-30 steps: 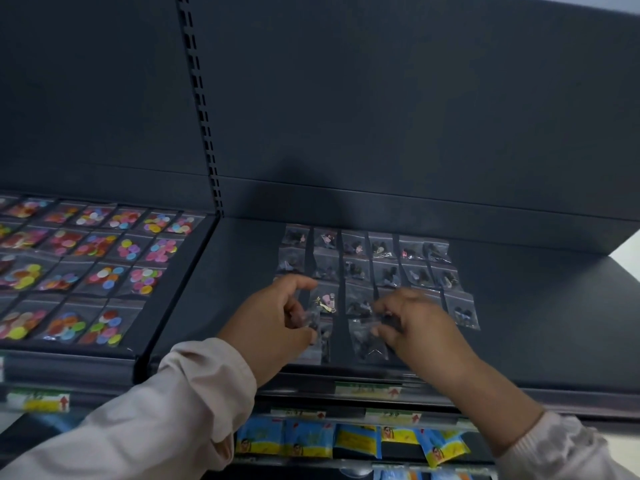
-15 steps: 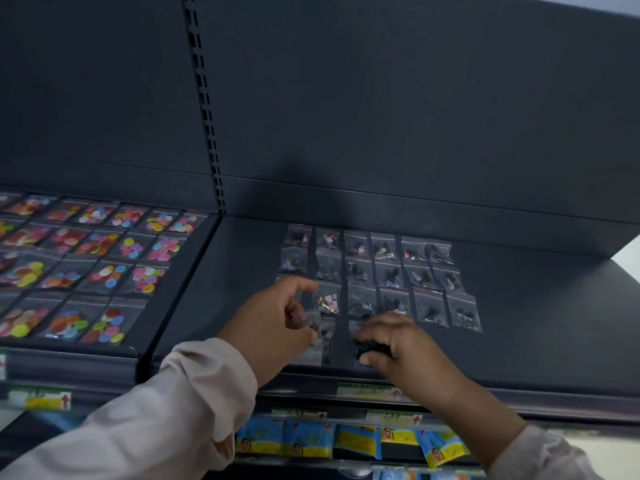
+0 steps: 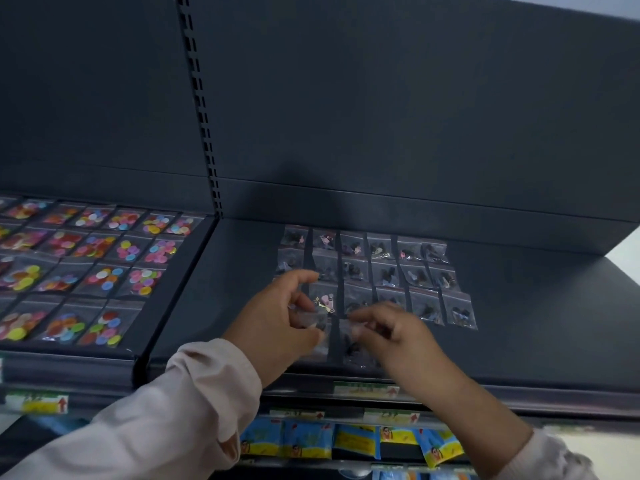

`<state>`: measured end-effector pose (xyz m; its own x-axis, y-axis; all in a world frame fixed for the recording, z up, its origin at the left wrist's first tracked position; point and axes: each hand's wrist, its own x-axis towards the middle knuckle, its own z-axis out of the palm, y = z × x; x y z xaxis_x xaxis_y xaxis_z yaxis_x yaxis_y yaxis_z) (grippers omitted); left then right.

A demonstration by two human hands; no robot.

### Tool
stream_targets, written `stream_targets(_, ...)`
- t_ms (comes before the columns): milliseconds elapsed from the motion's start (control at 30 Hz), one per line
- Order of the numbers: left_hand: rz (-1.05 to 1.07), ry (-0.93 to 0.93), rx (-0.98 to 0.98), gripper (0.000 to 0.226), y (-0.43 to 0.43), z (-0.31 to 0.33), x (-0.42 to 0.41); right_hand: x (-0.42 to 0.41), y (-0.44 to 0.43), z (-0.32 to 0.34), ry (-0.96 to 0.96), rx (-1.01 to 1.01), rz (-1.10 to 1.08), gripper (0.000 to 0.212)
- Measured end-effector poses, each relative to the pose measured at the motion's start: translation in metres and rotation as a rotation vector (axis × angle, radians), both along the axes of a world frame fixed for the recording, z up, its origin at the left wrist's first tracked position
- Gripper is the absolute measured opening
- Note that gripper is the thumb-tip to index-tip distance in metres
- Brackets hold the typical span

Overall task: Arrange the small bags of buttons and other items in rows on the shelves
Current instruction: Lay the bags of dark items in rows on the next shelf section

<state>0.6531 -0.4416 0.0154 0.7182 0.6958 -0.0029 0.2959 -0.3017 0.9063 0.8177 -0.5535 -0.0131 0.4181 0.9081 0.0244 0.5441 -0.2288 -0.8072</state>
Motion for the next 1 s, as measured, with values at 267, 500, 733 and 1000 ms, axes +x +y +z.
stream_targets(267,-0.095,-0.012,0.019,0.058,-0.020,0.002,0.020,-0.022,-0.007,0.030,0.582,0.074,0.015,0.018)
stream_targets(500,-0.025,-0.002,-0.491,0.019,-0.027,0.004,0.032,-0.012,-0.024,0.029,0.830,0.153,-0.084,0.017)
stream_targets(733,-0.191,0.196,-0.176,0.016,-0.029,0.011,0.048,0.003,-0.038,0.036,0.616,0.014,0.017,0.022)
stream_targets(1000,-0.105,0.079,-0.280,0.025,-0.030,0.022,0.066,0.015,-0.048,0.035,0.589,-0.050,-0.058,0.014)
